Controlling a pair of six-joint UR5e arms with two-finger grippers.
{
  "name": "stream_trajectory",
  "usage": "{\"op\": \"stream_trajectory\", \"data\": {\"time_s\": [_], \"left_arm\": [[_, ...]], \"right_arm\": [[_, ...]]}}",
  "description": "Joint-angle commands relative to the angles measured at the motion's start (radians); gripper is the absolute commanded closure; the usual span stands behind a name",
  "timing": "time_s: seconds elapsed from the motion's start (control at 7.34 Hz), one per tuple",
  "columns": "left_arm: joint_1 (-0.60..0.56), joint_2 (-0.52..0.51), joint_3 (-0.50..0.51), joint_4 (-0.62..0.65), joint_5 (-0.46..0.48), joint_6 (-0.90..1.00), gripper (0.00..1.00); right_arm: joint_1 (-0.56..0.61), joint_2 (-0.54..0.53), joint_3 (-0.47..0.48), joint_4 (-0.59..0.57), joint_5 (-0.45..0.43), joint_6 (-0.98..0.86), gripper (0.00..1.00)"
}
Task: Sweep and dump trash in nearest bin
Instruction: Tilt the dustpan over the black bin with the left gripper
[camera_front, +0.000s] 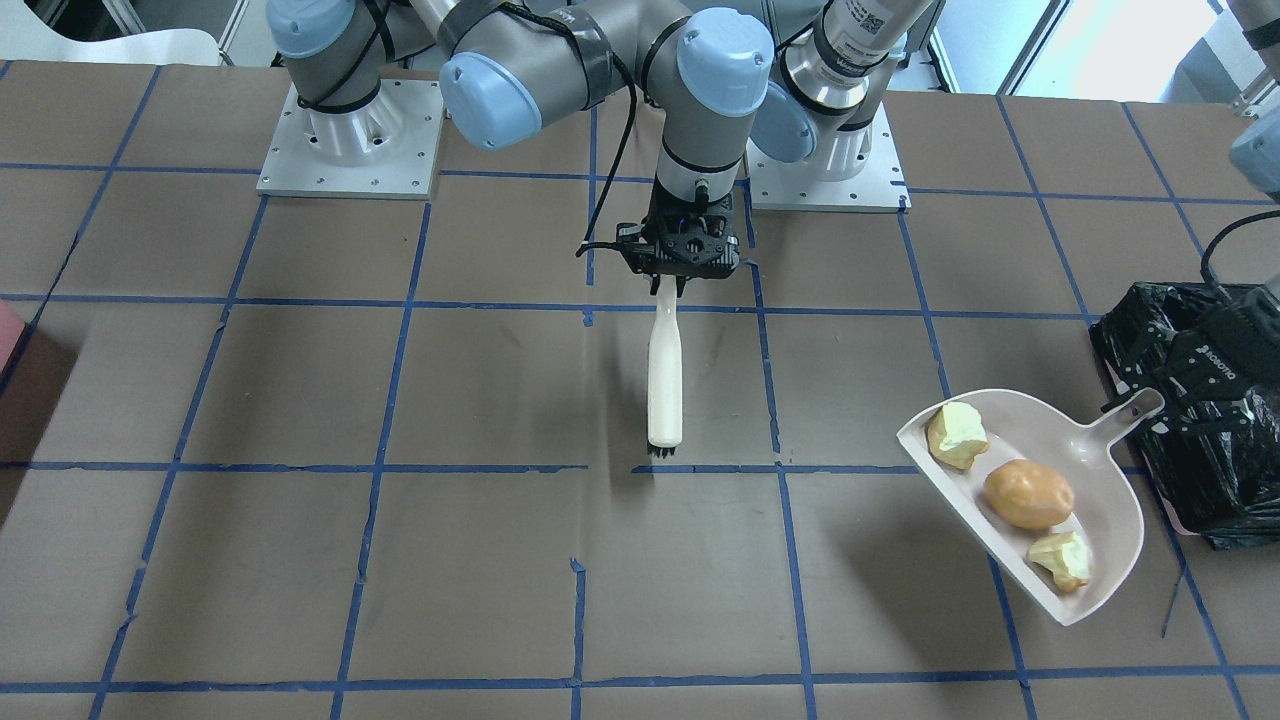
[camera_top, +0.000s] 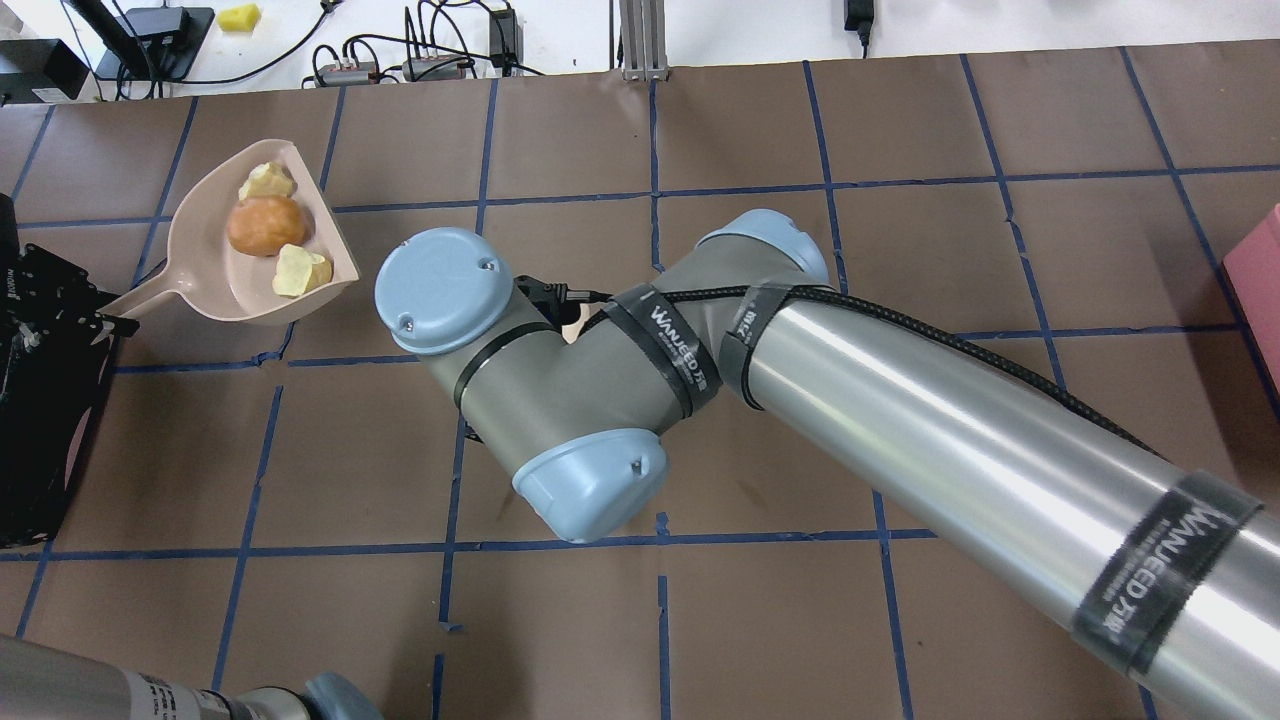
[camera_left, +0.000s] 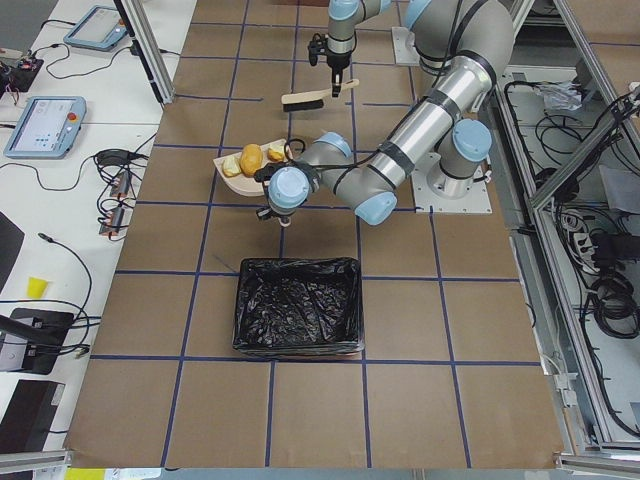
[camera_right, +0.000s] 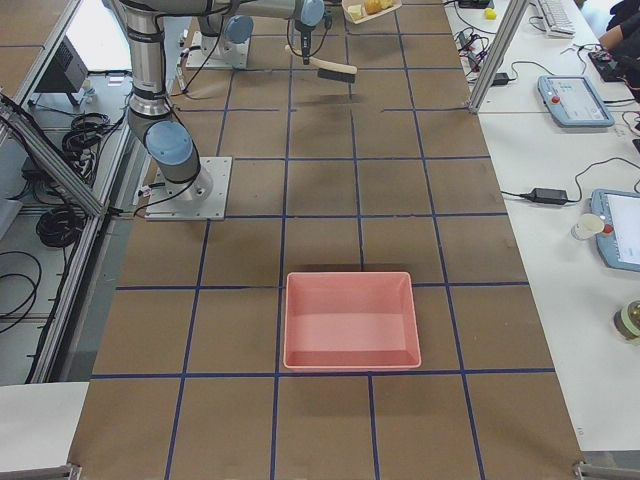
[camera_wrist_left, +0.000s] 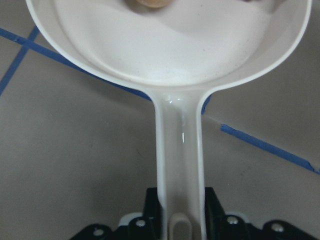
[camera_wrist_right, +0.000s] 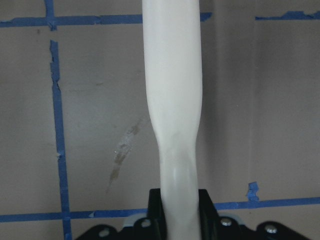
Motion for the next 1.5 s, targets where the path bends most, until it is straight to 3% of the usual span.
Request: {"op": "stream_trajectory", "data": {"time_s": [0.0, 0.27, 0.41, 0.54, 0.82, 1.36], "left_arm": [[0.093, 0.030, 0.004, -0.063, -0.088, -0.001, 0.97], [0.151, 0.073, 0.048, -0.129, -0.079, -0.001, 0.97], [0.183, 0.073, 0.093, -0.135, -0.053, -0.001, 0.97], [0.211, 0.075, 0.136, -0.158, 0.022, -0.001, 0.97], [0.281, 0.075, 0.179, -0.143, 0.156, 0.001, 0.97], [0.450, 0.032, 0.295, -0.158, 0.197, 0.016, 0.97]], "right_arm": [[-0.003, -0.095, 0.110, -0.004, -0.001, 0.002, 0.89], [-0.007, -0.196, 0.223, -0.010, -0.002, -0.007, 0.89], [-0.018, -0.233, 0.289, -0.066, -0.004, -0.012, 0.89], [-0.033, -0.253, 0.337, -0.103, -0.002, -0.012, 0.89], [-0.032, -0.304, 0.368, -0.107, -0.001, -0.017, 0.89], [-0.030, -0.312, 0.477, -0.251, 0.007, -0.108, 0.89]]}}
